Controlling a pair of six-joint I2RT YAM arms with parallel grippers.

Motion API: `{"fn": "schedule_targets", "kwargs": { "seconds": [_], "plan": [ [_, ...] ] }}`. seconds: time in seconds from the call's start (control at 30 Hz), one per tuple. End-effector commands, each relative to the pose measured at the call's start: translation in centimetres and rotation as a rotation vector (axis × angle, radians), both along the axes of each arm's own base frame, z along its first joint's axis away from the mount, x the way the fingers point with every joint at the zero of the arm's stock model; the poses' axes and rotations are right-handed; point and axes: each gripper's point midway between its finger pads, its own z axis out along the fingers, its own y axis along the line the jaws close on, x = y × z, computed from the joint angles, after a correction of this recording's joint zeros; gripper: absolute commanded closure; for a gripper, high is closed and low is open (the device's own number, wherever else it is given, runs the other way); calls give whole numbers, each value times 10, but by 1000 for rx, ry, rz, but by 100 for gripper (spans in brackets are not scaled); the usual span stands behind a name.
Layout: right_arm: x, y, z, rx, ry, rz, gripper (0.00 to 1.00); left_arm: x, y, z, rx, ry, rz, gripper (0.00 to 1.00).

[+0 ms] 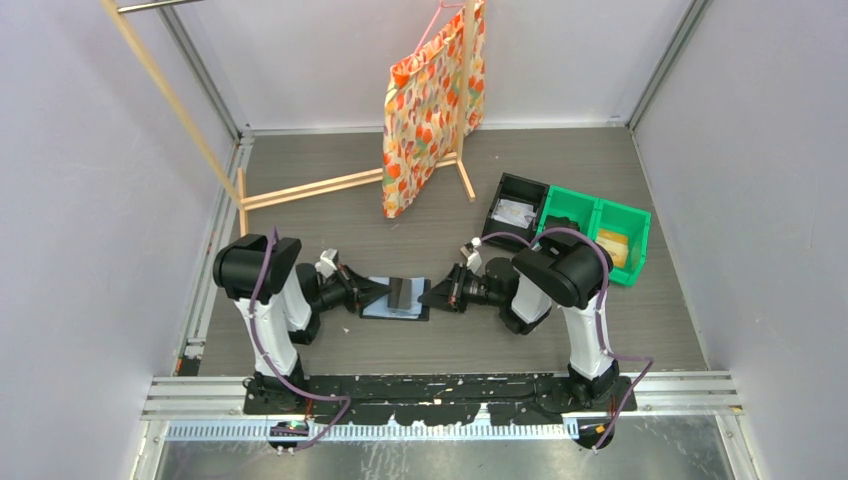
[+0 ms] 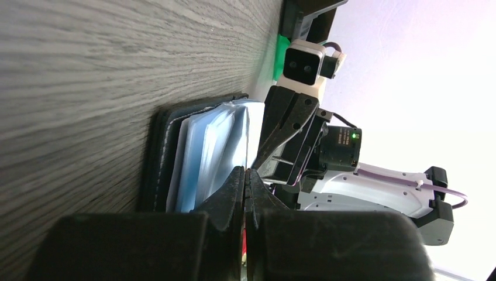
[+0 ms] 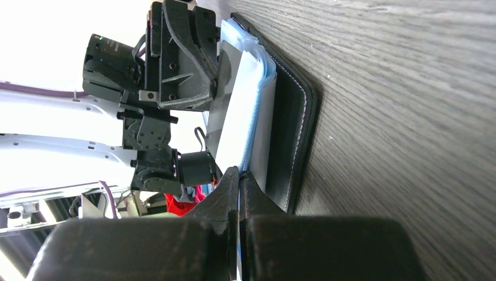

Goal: Take the credit cards out of the card holder
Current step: Remove the credit card from the card holder.

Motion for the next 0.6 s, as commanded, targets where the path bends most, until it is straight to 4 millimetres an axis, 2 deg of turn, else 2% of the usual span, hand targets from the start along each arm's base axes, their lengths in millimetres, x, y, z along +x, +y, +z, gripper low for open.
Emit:
{"fn": "schedule_targets", "kwargs": {
  "seconds": [0.0,0.17,0.2,0.27,0.33,0.47,0.57],
  "plan": [
    [1,-5,7,20,-31,0,99,1,11,2,8,-21,26,99],
    [-3,-11,2,8,-14,2,98,3,20,2,9,-18,48,100],
    [-3,-12,1,5,-10,1,95,2,20,1,12,-14,46,99],
    [-4,-14,-2,-2,-2,-9,72,0,19,-1,15,-10,40,99],
    [-4,-17,-3,-7,4,-18,58,-1,20,-3,20,-10,40,99],
    [-3,-29,-3,-17,15,-48,48,-4,20,-6,33,-4,32,100],
    [-5,-38,-4,-36,26,-57,46,-8,21,-11,52,8,25,99]
  ]
}}
